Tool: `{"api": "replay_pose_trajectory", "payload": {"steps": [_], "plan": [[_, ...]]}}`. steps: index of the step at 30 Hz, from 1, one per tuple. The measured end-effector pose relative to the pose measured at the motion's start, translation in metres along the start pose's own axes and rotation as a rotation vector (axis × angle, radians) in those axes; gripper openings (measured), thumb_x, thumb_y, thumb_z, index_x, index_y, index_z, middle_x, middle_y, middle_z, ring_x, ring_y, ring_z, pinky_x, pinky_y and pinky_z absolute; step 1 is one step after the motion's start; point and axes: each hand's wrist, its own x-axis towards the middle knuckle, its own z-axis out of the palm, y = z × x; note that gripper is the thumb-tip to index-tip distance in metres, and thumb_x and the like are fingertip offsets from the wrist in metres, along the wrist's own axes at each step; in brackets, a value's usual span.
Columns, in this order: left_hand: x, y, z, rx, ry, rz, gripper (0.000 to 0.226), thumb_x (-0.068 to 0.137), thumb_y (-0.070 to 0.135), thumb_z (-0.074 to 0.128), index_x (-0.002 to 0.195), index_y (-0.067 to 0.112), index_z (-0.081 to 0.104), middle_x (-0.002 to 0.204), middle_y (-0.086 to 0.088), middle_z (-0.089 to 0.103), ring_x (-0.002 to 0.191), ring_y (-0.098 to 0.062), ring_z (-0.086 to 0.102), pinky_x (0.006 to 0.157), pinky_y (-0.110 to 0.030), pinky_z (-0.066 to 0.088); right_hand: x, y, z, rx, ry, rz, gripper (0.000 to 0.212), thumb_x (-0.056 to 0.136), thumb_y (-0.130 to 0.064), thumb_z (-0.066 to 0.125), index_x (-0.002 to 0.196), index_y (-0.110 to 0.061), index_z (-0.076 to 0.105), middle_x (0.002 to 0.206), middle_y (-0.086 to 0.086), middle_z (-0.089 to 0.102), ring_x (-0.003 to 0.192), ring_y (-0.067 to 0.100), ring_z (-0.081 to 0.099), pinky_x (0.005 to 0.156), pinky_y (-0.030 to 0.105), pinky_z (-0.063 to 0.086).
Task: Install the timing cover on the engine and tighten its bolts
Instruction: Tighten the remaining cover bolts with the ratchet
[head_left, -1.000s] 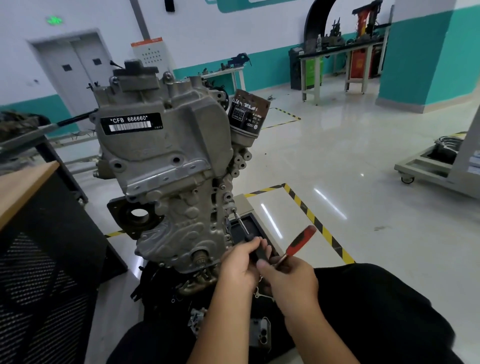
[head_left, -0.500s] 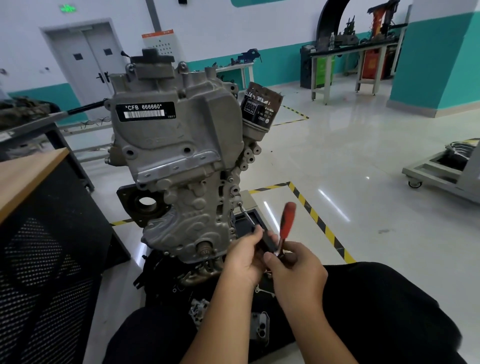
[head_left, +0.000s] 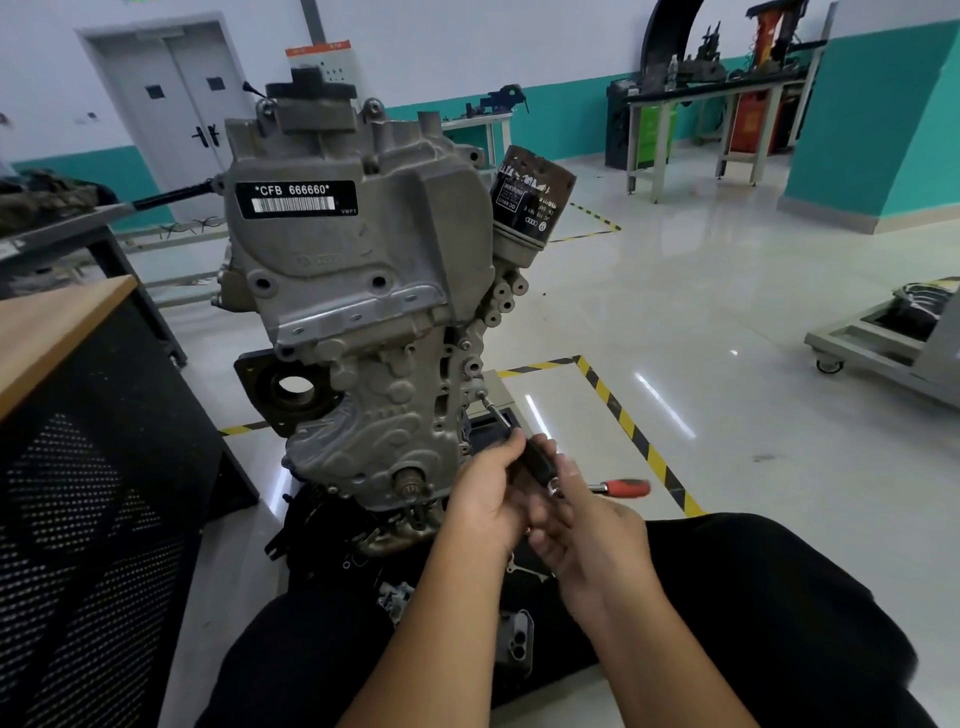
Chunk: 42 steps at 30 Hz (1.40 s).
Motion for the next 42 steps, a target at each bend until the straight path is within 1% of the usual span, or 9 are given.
{"api": "replay_pose_trajectory", "payload": {"steps": [5,13,16,19,23,30,34,40,42], "plan": [[0.003,-0.008,0.003,-0.042,0.025,0.081,0.011,0.099,0.004,0.059,0.095,-0.005,0.064,0.077,-0.019,0.07,0.063,-0.031,0.07,0.066,-0.042,0.06,0.009,0.006,-0.003,-0.334,0.121,-0.294,0.018,0.077,-0.024,0.089,0.079,-0.027,0.072,0.065,-0.01,0.071,0.062,-0.005,0.067,0.054,0.009,0.051],[0.003,-0.009,-0.001,-0.025,0.006,0.073,0.044,0.102,0.013,0.057,0.063,0.014,0.079,0.078,-0.012,0.074,0.069,-0.024,0.074,0.066,-0.039,0.062,0.009,-0.003,-0.004,-0.318,0.003,-0.101,0.023,0.096,-0.026,0.072,0.086,-0.005,0.072,0.074,0.018,0.075,0.054,0.017,0.067,0.058,0.036,0.061],[0.0,-0.011,0.002,-0.018,0.037,0.102,0.029,0.1,0.005,0.059,0.078,0.005,0.077,0.082,-0.018,0.071,0.07,-0.03,0.072,0.068,-0.043,0.061,0.014,0.004,-0.004,-0.395,0.103,-0.235,0.019,0.078,-0.026,0.088,0.074,-0.025,0.069,0.066,-0.006,0.071,0.057,-0.004,0.064,0.048,0.008,0.043],[-0.004,-0.011,0.002,-0.016,0.056,0.074,0.017,0.099,0.013,0.064,0.091,0.001,0.074,0.091,-0.019,0.071,0.076,-0.032,0.07,0.062,-0.038,0.06,0.015,0.009,-0.009,-0.487,0.098,-0.35,0.018,0.077,-0.031,0.089,0.081,-0.019,0.075,0.065,-0.004,0.073,0.058,0.001,0.068,0.052,0.012,0.05],[-0.012,-0.016,0.005,0.032,0.015,-0.049,0.04,0.102,0.034,0.059,0.078,0.008,0.079,0.088,-0.011,0.076,0.047,-0.021,0.063,0.041,-0.023,0.049,0.011,-0.002,-0.003,0.032,0.074,0.057,0.031,0.101,-0.032,0.065,0.095,-0.003,0.073,0.062,0.012,0.07,0.045,0.016,0.062,0.043,0.027,0.054],[-0.008,-0.019,0.006,0.109,0.05,0.072,0.026,0.101,0.018,0.059,0.088,0.005,0.077,0.091,-0.019,0.076,0.077,-0.03,0.073,0.073,-0.038,0.059,0.016,0.002,-0.012,-0.661,0.16,-0.414,0.019,0.079,-0.027,0.088,0.08,-0.031,0.069,0.072,-0.008,0.074,0.065,0.005,0.071,0.065,0.031,0.061],[-0.009,-0.016,0.005,0.053,0.013,-0.016,0.03,0.1,0.031,0.063,0.092,0.006,0.077,0.085,-0.011,0.076,0.053,-0.02,0.068,0.046,-0.025,0.053,0.008,-0.001,-0.003,-0.214,0.04,-0.094,0.025,0.095,-0.029,0.073,0.088,-0.005,0.073,0.069,0.012,0.075,0.055,0.02,0.071,0.051,0.033,0.059],[-0.005,-0.019,0.003,-0.011,0.076,0.091,0.014,0.096,0.01,0.067,0.086,0.0,0.072,0.089,-0.021,0.074,0.073,-0.03,0.072,0.085,-0.048,0.06,0.018,0.01,0.0,-0.344,0.118,-0.17,0.019,0.077,-0.033,0.087,0.074,-0.029,0.069,0.066,-0.009,0.071,0.064,0.008,0.069,0.055,0.023,0.05],[-0.006,-0.02,0.001,0.003,0.059,0.054,0.019,0.094,0.02,0.07,0.088,0.003,0.074,0.09,-0.016,0.074,0.069,-0.025,0.071,0.074,-0.041,0.062,0.017,0.012,-0.004,-0.358,0.134,-0.241,0.018,0.083,-0.036,0.083,0.076,-0.023,0.072,0.065,-0.003,0.074,0.062,0.014,0.072,0.057,0.029,0.057]]}}
